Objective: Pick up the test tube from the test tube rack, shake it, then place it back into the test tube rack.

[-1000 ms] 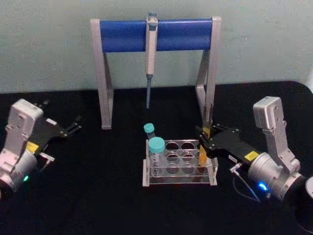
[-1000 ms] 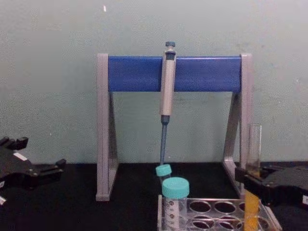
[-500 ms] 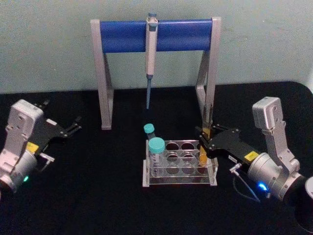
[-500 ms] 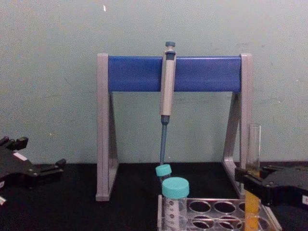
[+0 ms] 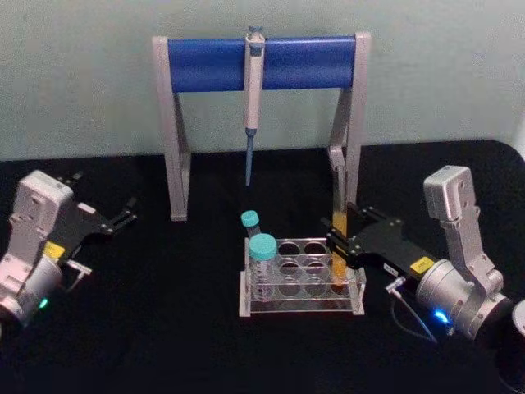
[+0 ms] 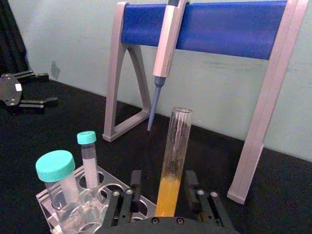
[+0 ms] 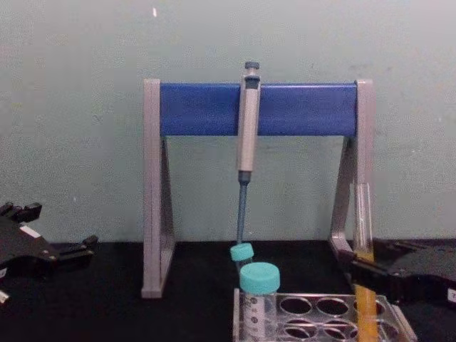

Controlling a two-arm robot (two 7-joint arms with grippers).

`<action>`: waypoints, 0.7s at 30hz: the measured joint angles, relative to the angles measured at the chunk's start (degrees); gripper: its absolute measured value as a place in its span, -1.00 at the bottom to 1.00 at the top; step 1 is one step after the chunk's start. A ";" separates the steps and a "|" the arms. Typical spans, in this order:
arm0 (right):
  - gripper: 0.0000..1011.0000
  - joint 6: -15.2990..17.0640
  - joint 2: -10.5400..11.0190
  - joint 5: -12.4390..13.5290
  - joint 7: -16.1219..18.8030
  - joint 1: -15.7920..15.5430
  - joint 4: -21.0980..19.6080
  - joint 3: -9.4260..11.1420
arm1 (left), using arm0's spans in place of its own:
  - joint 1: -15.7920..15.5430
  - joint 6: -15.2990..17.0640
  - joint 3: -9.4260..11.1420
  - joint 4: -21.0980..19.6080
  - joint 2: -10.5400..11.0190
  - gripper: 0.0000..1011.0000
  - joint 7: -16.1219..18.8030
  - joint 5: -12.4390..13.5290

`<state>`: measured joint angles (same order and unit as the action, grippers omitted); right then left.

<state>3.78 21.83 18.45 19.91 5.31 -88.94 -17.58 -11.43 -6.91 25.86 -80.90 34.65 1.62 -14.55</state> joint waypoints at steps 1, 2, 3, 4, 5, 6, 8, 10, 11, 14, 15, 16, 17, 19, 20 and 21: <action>0.15 0.00 0.00 0.01 0.00 0.00 0.00 0.00 | 0.00 0.00 0.00 0.00 0.00 0.98 0.00 0.00; 0.18 0.00 0.00 0.01 0.00 0.00 0.00 0.00 | 0.00 0.00 0.00 0.00 0.00 0.98 0.00 0.00; 0.29 0.00 0.00 0.02 0.00 0.00 0.00 0.00 | 0.00 0.00 0.00 0.00 0.00 0.98 0.00 0.00; 0.35 0.00 0.00 0.02 0.00 0.00 0.00 0.00 | 0.00 0.00 0.00 0.00 0.00 0.98 0.00 0.00; 0.39 0.00 0.00 0.02 0.00 0.00 0.00 0.00 | 0.00 0.00 0.00 0.00 0.00 0.98 0.00 0.00; 0.43 0.00 0.00 0.03 0.00 0.00 0.00 0.00 | 0.00 0.00 0.00 0.00 0.00 0.98 0.00 0.00; 0.57 0.00 0.00 0.04 0.00 0.00 0.00 0.00 | 0.00 0.00 0.00 0.00 0.00 0.98 0.00 0.00; 0.68 0.00 0.00 0.05 0.00 0.00 0.00 0.00 | 0.00 0.00 0.00 0.00 0.00 0.98 0.00 0.00; 0.76 0.00 0.00 0.05 0.00 0.00 0.00 0.00 | 0.00 0.00 0.00 0.00 0.00 0.98 0.00 0.00; 0.90 0.00 0.00 0.07 0.00 0.00 0.00 0.00 | 0.00 0.00 0.00 0.00 0.00 0.98 0.00 0.00; 0.90 0.00 0.00 0.07 0.00 0.00 0.00 0.00 | 0.00 0.00 0.00 0.00 0.00 0.98 0.00 0.00; 0.97 0.01 0.00 0.07 0.00 0.00 0.00 0.00 | 0.00 0.00 0.00 0.00 0.00 0.98 0.00 0.00; 0.98 0.00 0.00 0.08 0.00 0.00 0.00 0.00 | 0.00 0.00 0.00 0.00 0.00 0.98 0.00 0.00; 0.98 0.01 0.00 0.08 0.00 0.00 0.00 0.00 | 0.00 0.00 0.00 0.00 0.00 0.98 0.00 0.00; 0.98 0.01 0.00 0.09 0.01 0.00 0.00 0.00 | 0.00 0.00 0.00 0.00 0.00 0.98 0.00 0.00; 0.98 -0.01 0.03 0.13 0.05 -0.08 -0.06 0.05 | 0.00 0.00 0.00 0.00 0.00 0.98 0.00 0.00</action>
<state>3.77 21.86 18.58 19.96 5.24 -89.01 -17.54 -11.43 -6.91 25.86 -80.90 34.64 1.62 -14.55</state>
